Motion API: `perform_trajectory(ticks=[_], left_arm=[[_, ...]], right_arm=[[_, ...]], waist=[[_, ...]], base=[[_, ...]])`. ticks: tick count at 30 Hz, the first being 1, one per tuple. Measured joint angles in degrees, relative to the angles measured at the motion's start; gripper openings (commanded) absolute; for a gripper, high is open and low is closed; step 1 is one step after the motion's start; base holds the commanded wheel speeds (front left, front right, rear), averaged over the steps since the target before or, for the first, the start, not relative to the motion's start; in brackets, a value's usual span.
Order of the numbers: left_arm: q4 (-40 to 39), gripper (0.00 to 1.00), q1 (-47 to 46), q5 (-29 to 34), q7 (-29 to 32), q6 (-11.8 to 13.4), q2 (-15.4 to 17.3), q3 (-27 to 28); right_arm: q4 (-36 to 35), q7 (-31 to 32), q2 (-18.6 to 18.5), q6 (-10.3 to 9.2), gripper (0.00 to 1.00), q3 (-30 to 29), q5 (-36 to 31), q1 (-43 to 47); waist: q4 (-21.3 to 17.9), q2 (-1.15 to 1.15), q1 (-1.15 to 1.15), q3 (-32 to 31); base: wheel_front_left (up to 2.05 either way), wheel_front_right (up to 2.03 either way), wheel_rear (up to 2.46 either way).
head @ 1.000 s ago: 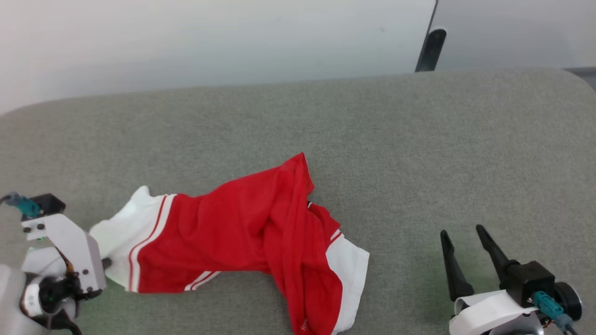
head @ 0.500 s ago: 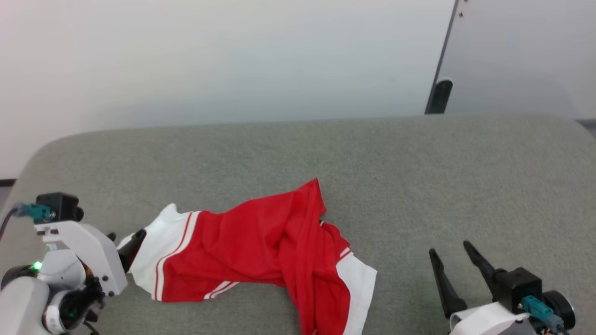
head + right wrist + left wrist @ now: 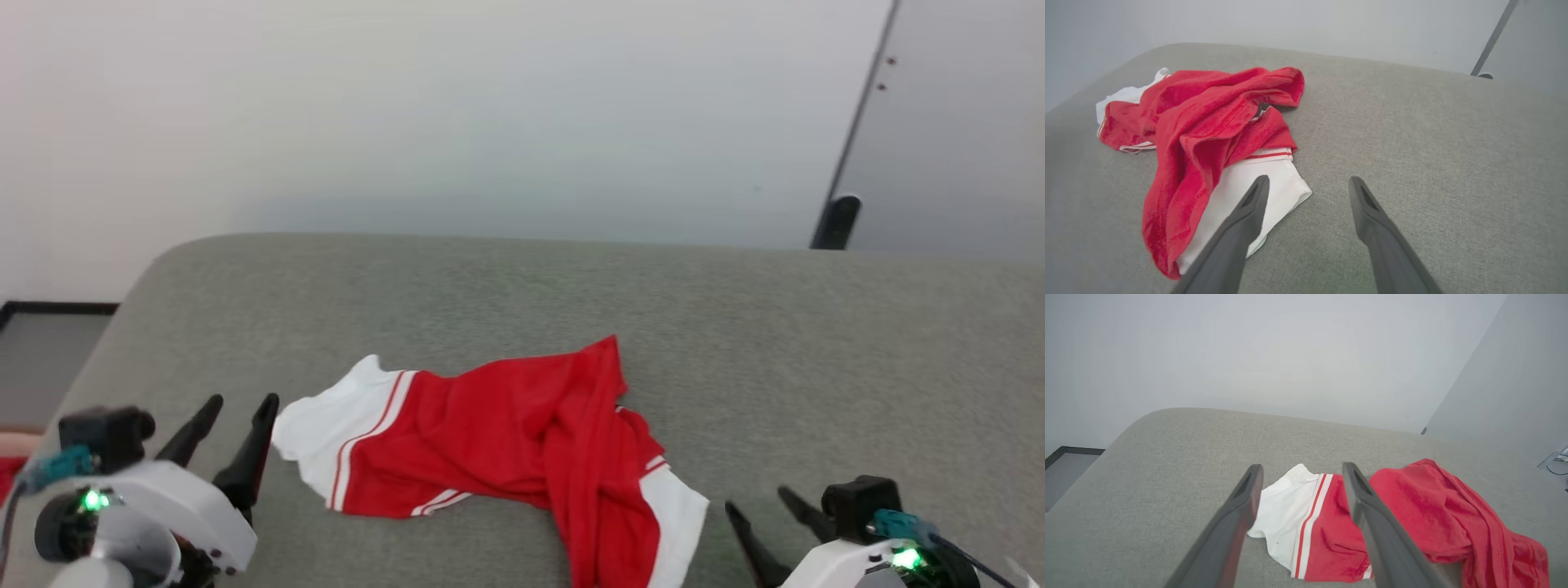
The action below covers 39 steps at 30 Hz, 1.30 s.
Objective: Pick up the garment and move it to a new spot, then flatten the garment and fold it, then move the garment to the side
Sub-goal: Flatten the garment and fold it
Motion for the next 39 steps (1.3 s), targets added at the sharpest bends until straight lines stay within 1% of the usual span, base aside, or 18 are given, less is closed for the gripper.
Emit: perform_trajectory(ticks=[5, 10, 12, 17, 23, 24, 25, 26, 28, 34, 39], left_arm=[[-0.5, 1.0, 2.0, 0.8, -3.6, 0.0, -1.1, -0.3], [-1.3, 1.0, 2.3, 2.7, -7.9, 0.0, -2.3, -0.9], [-1.3, 1.0, 2.3, 3.4, -9.7, 0.4, -2.7, -0.9], [-0.5, 1.0, 3.2, 4.9, -12.9, 0.5, -3.7, -1.8], [1.4, 1.0, 3.6, 6.3, -16.9, 0.4, -4.6, -1.7], [1.6, 1.0, 3.6, 6.4, -17.2, 0.4, -4.8, -1.4], [2.0, 1.0, 3.7, 6.4, -17.5, 0.4, -4.9, -1.2], [2.2, 1.0, 3.7, 6.7, -17.9, 0.4, -5.1, -0.9], [2.3, 1.0, 3.9, 8.1, -18.4, 0.4, -5.2, -0.5], [2.7, 1.0, 5.1, 8.5, -18.9, 0.4, -6.8, 2.3], [1.8, 1.0, 6.0, 9.5, -19.0, 0.1, -8.4, 4.7]], right_arm=[[0.0, 10.3, -1.2, 0.0, 1.0, 0.5, 2.6, 0.0], [0.3, 17.1, -1.2, 0.0, 1.0, -0.7, 4.0, -0.1], [0.9, 19.0, -1.2, 0.0, 1.0, -0.8, 4.1, -0.2], [3.2, 21.9, -0.3, 0.0, 1.0, -1.7, 4.1, -0.4], [7.1, 23.0, 0.4, 0.0, 1.0, -2.1, 2.3, -1.6], [7.8, 23.0, 0.5, 0.0, 0.92, -2.1, 2.0, -1.9], [8.6, 23.1, 0.5, 0.0, 0.39, -2.1, 1.6, -2.2], [9.2, 23.1, 0.6, 0.0, 0.0, -2.1, 1.5, -2.5], [10.2, 22.9, 0.6, 0.0, 0.0, -2.0, 1.0, -3.2], [12.3, 22.5, 0.0, 0.0, 0.0, -2.5, 0.5, -5.0], [12.1, 23.0, -2.2, 0.0, 0.0, -4.0, 0.5, -6.9]], waist=[[2.9, 0.0, 0.0, -0.2], [6.3, 0.0, 0.0, 0.2], [7.7, 0.0, 0.0, 0.4], [10.8, 0.0, 0.0, 1.0], [13.5, 0.0, 0.0, 1.7], [13.8, 0.0, 0.0, 1.8], [14.1, 0.0, 0.0, 1.9], [14.3, 0.0, 0.0, 2.0], [14.6, 0.0, 0.0, 2.1], [14.6, 0.0, 0.0, 2.1], [14.1, 0.0, 0.0, 2.1]], base=[[0.0, 0.0, 0.0], [0.0, 0.0, 0.0], [0.0, 0.0, 0.0], [0.0, 0.0, 0.0], [0.0, 0.0, 0.0], [0.0, 0.0, 0.0], [0.0, 0.0, 0.0], [0.0, 0.0, 0.0], [0.0, 0.0, 0.0], [0.0, 0.0, 0.0], [0.0, 0.0, 0.0]])
